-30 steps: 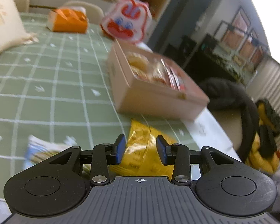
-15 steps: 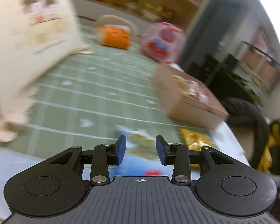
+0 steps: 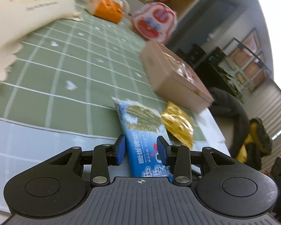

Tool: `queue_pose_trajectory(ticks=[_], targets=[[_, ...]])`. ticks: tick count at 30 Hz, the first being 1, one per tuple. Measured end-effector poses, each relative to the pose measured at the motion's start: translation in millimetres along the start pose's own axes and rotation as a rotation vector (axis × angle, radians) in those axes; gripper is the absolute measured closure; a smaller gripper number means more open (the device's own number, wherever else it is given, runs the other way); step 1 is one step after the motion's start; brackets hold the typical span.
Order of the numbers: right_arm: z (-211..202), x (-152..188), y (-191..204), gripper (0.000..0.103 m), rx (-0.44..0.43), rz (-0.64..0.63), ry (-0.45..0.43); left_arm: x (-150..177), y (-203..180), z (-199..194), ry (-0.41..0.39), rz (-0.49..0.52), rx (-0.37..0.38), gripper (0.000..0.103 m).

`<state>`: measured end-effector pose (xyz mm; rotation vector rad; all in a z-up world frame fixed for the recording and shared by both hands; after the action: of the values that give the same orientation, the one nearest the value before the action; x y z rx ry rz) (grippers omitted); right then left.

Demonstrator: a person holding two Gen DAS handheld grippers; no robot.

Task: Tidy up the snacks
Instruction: 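Grasp the blue seaweed snack packet with the left gripper and lift it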

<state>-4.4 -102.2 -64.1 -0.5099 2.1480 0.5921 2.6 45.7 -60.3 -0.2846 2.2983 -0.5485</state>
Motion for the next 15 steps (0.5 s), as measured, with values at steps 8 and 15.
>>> queue_pose_trajectory(ticks=[8, 15], targets=[[-5.4, 0.6, -8.9, 0.041, -0.004, 0.035, -0.023, 16.1, -31.1, 6.9, 0.038, 0.116, 0.028, 0.061], [-32.1, -2.9, -22.7, 0.04, 0.042, 0.05, -0.071, 14.0, -26.3, 6.8, 0.021, 0.079, 0.056, 0.076]])
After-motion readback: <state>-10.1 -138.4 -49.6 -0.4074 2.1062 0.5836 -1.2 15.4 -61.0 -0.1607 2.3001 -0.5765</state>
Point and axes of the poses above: each gripper's, at about its wrist camera, not at the fingertips, and z roughly the way its jaws point, y to its left, x to its underside, the point moved 10 cm from there along z, roughly the way its jaws point, and after that the axes turned 9 degrees about -x, right-handed, at the moved point
